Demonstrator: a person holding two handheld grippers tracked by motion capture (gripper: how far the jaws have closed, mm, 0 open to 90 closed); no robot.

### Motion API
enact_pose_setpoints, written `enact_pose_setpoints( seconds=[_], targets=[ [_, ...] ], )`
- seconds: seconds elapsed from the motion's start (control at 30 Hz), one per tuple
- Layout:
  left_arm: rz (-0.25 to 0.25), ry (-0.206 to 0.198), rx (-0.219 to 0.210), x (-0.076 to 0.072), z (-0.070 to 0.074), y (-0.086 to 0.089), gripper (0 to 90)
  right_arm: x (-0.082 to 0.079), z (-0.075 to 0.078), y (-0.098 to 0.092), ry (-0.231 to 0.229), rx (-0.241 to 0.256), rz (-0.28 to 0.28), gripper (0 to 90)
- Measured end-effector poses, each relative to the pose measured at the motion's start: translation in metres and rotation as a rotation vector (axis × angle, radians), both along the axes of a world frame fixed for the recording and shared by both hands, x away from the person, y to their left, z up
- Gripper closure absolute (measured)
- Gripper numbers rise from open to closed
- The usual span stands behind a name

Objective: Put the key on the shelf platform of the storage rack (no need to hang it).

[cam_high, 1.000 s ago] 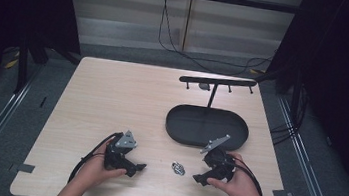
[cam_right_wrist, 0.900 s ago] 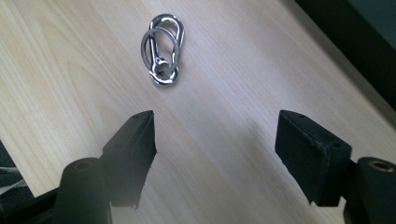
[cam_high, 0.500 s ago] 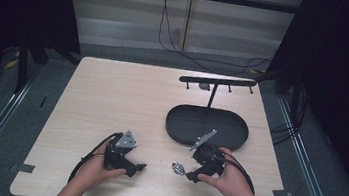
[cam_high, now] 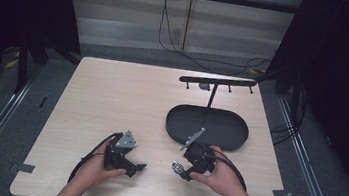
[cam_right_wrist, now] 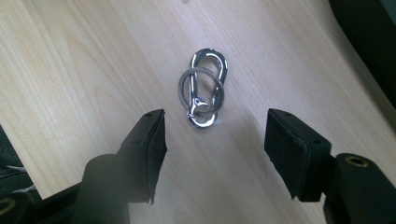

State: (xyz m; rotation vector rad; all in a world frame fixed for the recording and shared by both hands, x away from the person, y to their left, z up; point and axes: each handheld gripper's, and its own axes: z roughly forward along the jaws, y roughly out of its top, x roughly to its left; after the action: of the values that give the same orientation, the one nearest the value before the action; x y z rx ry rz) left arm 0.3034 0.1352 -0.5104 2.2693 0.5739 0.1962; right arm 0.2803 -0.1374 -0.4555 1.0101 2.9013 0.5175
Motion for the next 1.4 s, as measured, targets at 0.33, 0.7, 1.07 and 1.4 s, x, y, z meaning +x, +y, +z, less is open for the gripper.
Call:
enact_pose_setpoints(
  seconds=[0.33,0.7,1.07,1.4],
  targets=[
    [0.0,0.0,0.0,0.0,0.0,0.0,7.6,0.008,-0.006,0.017,0.01,-0.039,0.034,44.3],
    [0.0,-0.001,0.001,0.0,0.0,0.0,7.6,0.012,-0.013,0.03,0.008,-0.089,0.068,47.6],
    [0.0,-0.001,0.0,0.0,0.0,0.0,7.6,0.014,-0.011,0.031,0.052,-0.112,0.056,68.2],
    [0.0,0.0,0.001,0.0,0.0,0.0,7.6,0.016,-0.004,0.02,0.077,-0.099,0.038,68.6]
  ],
)
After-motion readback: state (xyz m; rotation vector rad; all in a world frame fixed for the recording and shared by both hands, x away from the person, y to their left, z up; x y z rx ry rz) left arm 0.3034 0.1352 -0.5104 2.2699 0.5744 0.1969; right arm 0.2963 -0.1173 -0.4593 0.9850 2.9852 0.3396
